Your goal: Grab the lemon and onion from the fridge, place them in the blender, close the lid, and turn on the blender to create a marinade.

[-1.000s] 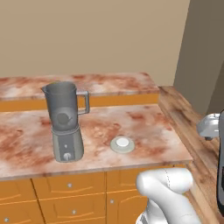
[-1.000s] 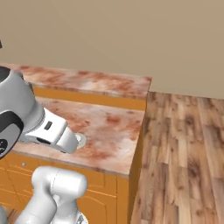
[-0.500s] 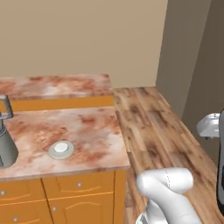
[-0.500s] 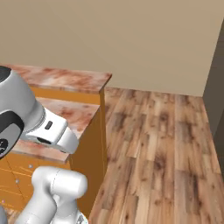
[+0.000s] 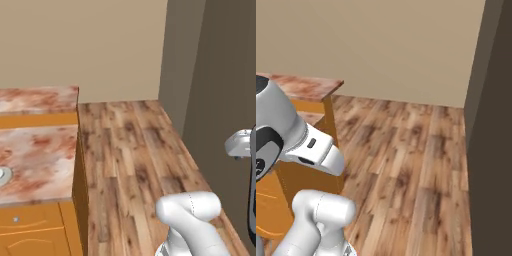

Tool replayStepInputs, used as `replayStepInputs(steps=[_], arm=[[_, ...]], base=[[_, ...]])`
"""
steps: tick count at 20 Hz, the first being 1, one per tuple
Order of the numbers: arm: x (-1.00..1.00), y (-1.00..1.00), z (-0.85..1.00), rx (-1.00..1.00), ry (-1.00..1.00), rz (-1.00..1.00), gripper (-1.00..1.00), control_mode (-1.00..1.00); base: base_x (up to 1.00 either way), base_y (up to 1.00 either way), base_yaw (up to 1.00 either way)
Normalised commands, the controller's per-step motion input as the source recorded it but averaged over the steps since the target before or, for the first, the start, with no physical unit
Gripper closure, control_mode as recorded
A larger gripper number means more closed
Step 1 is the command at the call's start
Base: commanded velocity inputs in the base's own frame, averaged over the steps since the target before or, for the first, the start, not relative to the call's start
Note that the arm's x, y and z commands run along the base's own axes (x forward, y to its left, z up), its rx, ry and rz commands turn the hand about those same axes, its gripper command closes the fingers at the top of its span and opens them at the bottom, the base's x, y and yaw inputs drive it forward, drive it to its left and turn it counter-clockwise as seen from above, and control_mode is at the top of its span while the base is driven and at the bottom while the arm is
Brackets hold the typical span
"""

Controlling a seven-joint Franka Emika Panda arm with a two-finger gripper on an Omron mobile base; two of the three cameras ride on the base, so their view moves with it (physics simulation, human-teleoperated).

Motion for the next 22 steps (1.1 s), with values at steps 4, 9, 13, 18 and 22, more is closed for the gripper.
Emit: replayStepInputs(steps=[4,9,13,18,22], arm=[[0.00,0.00,0.00,0.00,0.00,0.00,-1.00,1.00],[0.00,0.00,0.00,0.00,0.00,0.00,-1.00,1.00],[0.00,0.00,0.00,0.00,0.00,0.00,-1.00,1.00],[0.00,0.00,0.00,0.00,0.00,0.00,-1.00,1.00],[0.00,0.00,0.00,0.00,0.00,0.00,-1.00,1.00]], base=[[0.01,-1.00,0.00],[0.43,-0.84,0.00],[0.99,-0.49,0.00],[1.00,0.01,0.02],[1.00,0.06,0.06]])
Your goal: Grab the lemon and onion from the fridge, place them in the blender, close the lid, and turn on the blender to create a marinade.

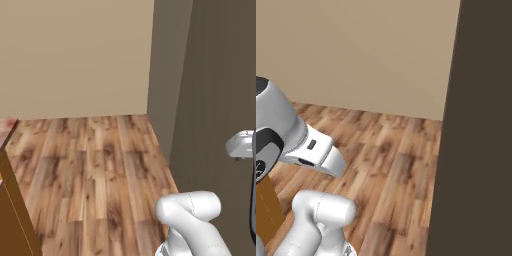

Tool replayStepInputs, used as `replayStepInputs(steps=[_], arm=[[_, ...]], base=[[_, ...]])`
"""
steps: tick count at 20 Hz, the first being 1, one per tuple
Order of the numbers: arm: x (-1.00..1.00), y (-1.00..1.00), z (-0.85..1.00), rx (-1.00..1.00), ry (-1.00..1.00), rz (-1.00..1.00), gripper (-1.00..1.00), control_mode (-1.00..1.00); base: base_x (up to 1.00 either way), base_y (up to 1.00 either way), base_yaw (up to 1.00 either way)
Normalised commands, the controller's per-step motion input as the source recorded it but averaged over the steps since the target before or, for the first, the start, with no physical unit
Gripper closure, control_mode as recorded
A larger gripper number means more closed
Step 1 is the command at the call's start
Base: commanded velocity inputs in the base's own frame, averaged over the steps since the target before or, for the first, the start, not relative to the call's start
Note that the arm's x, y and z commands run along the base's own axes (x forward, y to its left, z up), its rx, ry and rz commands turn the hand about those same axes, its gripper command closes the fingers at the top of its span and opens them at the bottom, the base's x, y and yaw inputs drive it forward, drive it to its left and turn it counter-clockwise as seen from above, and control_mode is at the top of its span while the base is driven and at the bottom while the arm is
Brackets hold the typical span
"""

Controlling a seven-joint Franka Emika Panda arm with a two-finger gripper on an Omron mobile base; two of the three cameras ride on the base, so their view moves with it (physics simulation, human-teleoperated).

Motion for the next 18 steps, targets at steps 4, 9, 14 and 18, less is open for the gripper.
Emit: replayStepInputs(steps=[4,9,14,18], arm=[[0.00,0.00,0.00,0.00,0.00,0.00,-1.00,1.00],[0.00,0.00,0.00,0.00,0.00,0.00,-1.00,1.00],[0.00,0.00,0.00,0.00,0.00,0.00,-1.00,1.00],[0.00,0.00,0.00,0.00,0.00,0.00,-1.00,1.00]], base=[[1.00,0.01,0.06],[1.00,0.07,0.04],[1.00,0.05,0.04],[1.00,0.06,0.06]])
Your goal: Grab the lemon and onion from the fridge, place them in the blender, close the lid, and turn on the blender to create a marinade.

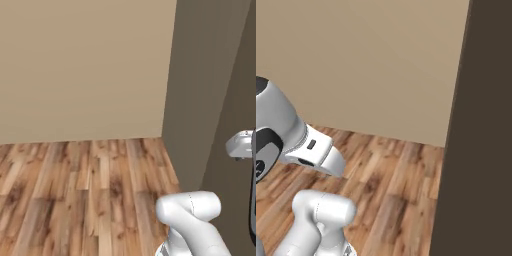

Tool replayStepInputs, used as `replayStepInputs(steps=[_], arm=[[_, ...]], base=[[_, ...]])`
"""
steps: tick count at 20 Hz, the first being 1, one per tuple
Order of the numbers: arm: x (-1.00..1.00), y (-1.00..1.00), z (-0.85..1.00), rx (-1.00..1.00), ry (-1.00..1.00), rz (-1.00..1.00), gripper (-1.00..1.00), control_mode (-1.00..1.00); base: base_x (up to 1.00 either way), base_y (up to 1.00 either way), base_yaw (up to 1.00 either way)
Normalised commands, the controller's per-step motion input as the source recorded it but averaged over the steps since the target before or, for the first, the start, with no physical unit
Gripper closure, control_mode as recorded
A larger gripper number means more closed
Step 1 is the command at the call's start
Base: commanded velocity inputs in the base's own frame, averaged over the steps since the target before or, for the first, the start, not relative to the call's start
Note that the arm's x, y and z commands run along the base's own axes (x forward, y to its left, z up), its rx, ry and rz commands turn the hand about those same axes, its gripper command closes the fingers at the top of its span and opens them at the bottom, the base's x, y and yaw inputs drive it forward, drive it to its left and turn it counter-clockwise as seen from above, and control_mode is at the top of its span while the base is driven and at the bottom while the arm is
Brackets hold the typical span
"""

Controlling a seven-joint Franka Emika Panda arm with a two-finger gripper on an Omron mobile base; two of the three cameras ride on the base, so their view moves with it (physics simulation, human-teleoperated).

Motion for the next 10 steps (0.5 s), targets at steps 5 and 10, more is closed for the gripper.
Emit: replayStepInputs(steps=[5,10], arm=[[0.00,0.00,0.00,0.00,0.00,0.00,-1.00,1.00],[0.00,0.00,0.00,0.00,0.00,0.00,-1.00,1.00]], base=[[1.00,0.01,0.07],[1.00,0.42,0.15]])
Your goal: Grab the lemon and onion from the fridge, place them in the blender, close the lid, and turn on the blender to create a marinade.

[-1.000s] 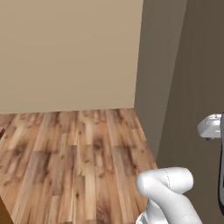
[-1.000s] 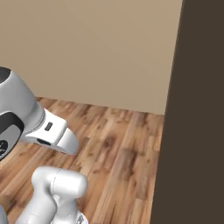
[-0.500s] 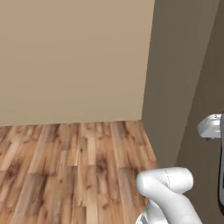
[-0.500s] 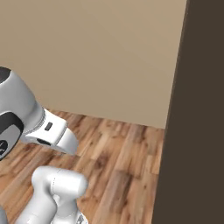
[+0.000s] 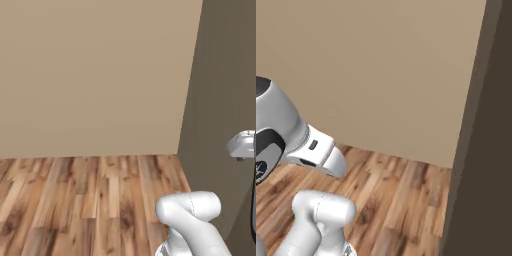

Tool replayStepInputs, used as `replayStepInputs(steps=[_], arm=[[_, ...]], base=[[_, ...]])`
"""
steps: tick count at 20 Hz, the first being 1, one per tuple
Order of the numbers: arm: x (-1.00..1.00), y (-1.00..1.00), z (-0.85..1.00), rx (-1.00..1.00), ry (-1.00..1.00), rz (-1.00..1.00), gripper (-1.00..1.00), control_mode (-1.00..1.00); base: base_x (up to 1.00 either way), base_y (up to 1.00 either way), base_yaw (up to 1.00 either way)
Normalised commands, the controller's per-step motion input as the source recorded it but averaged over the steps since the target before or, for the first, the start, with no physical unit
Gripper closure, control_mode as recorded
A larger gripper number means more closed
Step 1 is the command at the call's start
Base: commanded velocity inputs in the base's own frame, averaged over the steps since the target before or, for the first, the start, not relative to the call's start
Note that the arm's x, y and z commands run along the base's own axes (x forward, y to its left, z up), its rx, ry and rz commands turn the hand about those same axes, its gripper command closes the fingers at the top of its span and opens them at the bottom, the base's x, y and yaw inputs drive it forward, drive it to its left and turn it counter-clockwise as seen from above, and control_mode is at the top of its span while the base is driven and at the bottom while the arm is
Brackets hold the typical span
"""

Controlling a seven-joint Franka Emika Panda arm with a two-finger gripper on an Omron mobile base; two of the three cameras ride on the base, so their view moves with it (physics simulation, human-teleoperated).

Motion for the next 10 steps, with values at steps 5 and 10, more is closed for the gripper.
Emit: replayStepInputs(steps=[5,10], arm=[[0.00,0.00,0.00,0.00,0.00,0.00,-1.00,1.00],[0.00,0.00,0.00,0.00,0.00,0.00,-1.00,1.00]], base=[[1.00,0.82,0.31],[1.00,0.60,0.46]])
